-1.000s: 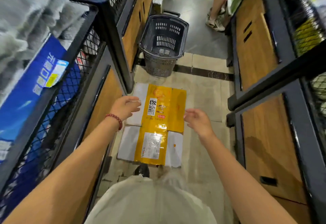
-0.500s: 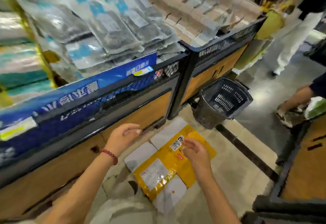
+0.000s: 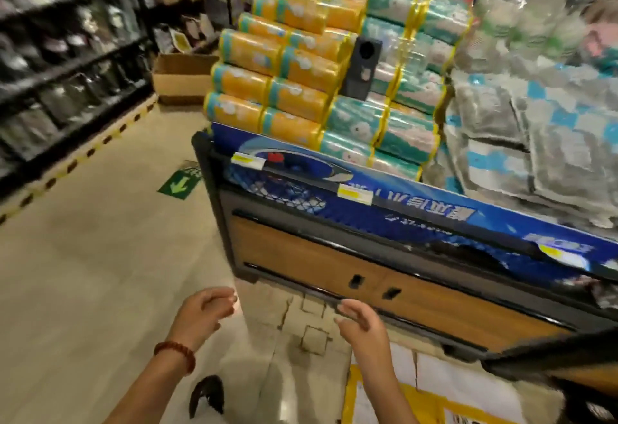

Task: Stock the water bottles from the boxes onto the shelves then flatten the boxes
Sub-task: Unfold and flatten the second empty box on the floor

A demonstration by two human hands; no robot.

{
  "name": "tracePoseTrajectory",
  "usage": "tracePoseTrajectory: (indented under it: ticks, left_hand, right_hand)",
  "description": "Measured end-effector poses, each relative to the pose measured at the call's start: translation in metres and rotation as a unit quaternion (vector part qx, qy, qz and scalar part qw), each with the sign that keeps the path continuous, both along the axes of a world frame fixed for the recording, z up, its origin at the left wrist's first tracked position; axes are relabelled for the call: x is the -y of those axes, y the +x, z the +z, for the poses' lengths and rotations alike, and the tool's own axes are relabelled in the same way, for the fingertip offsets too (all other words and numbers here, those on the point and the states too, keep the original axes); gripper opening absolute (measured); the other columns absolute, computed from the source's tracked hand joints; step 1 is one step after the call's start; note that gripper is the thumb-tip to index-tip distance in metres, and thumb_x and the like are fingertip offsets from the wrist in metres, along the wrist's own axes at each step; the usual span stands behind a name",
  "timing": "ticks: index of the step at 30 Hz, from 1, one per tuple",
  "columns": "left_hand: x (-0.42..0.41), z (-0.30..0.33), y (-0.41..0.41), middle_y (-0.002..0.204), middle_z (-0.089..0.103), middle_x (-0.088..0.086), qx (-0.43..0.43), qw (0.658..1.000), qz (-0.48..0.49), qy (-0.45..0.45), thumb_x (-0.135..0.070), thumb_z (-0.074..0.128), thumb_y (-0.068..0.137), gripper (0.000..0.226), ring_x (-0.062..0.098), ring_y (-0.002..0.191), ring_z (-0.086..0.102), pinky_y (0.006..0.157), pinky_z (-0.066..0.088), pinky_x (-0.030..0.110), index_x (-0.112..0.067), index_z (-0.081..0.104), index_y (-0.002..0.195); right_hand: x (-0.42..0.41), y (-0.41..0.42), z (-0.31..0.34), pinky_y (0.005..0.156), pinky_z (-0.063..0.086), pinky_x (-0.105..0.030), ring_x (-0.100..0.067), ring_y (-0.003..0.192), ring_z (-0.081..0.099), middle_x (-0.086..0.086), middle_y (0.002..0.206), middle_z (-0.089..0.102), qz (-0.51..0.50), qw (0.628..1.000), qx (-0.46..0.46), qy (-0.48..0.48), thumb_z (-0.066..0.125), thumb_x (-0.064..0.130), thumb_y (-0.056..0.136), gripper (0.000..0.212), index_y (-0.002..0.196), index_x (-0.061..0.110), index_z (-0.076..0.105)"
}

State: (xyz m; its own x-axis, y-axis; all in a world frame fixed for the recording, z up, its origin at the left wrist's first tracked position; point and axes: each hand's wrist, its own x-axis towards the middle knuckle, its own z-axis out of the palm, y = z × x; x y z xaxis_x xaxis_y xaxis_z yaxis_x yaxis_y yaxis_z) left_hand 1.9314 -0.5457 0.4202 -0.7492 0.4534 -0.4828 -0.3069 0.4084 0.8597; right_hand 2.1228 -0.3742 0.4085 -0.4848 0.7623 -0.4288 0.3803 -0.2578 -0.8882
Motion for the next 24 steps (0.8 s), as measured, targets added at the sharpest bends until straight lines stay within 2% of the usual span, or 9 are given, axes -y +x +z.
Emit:
tracePoseTrajectory:
  ticks: [4, 9, 12, 18, 24]
  left_hand:
    - [0.057, 0.001, -0.057, 0.107, 0.066, 0.006, 0.039, 0.993, 0.108, 0.033, -0.014, 0.061, 0.089, 0.010, 0.020, 0.098, 0.063, 0.076, 0.045, 0.031, -0.014, 0.065, 0.098]
    - [0.133, 0.004, -0.147, 0.108, 0.067, 0.005, 0.038, 0.977, 0.206, 0.042, -0.014, 0.064, 0.087, 0.009, 0.024, 0.105, 0.062, 0.079, 0.046, 0.031, -0.021, 0.066, 0.092]
    - [0.177, 0.011, -0.204, 0.105, 0.068, 0.006, 0.022, 0.971, 0.233, 0.040, -0.009, 0.063, 0.087, 0.013, 0.025, 0.102, 0.062, 0.076, 0.044, 0.030, -0.022, 0.065, 0.088]
    - [0.227, 0.007, -0.309, 0.104, 0.069, 0.009, 0.017, 0.959, 0.282, 0.027, -0.008, 0.064, 0.086, 0.013, 0.027, 0.103, 0.063, 0.086, 0.044, 0.037, -0.019, 0.065, 0.092]
    - [0.213, -0.009, -0.398, 0.102, 0.069, 0.004, 0.030, 0.962, 0.267, 0.040, -0.007, 0.070, 0.082, 0.017, 0.026, 0.102, 0.062, 0.074, 0.045, 0.030, -0.016, 0.064, 0.095]
  right_hand:
    - [0.032, -0.093, -0.002, 0.092, 0.052, -0.039, -0.012, 0.100, 0.062, 0.007, 0.108, 0.065, 0.096, 0.995, 0.022, -0.013, 0.059, 0.009, 0.088, 0.022, 0.099, 0.028, 0.063]
    - [0.085, -0.219, 0.000, 0.087, 0.050, -0.031, -0.012, 0.101, 0.060, 0.004, 0.108, 0.064, 0.209, 0.978, 0.010, -0.002, 0.057, 0.006, 0.090, 0.024, 0.104, 0.025, 0.060]
    - [0.118, -0.297, 0.003, 0.092, 0.050, -0.034, -0.013, 0.102, 0.060, 0.002, 0.109, 0.064, 0.261, 0.965, -0.005, 0.016, 0.060, 0.005, 0.089, 0.025, 0.105, 0.024, 0.060]
    - [0.157, -0.422, -0.005, 0.096, 0.050, -0.041, -0.018, 0.104, 0.063, 0.000, 0.108, 0.066, 0.279, 0.960, -0.023, 0.004, 0.060, 0.001, 0.087, 0.025, 0.103, 0.021, 0.063]
    - [0.149, -0.517, -0.028, 0.094, 0.051, -0.038, -0.018, 0.102, 0.063, 0.000, 0.108, 0.066, 0.275, 0.961, 0.002, -0.013, 0.060, 0.002, 0.088, 0.024, 0.100, 0.023, 0.062]
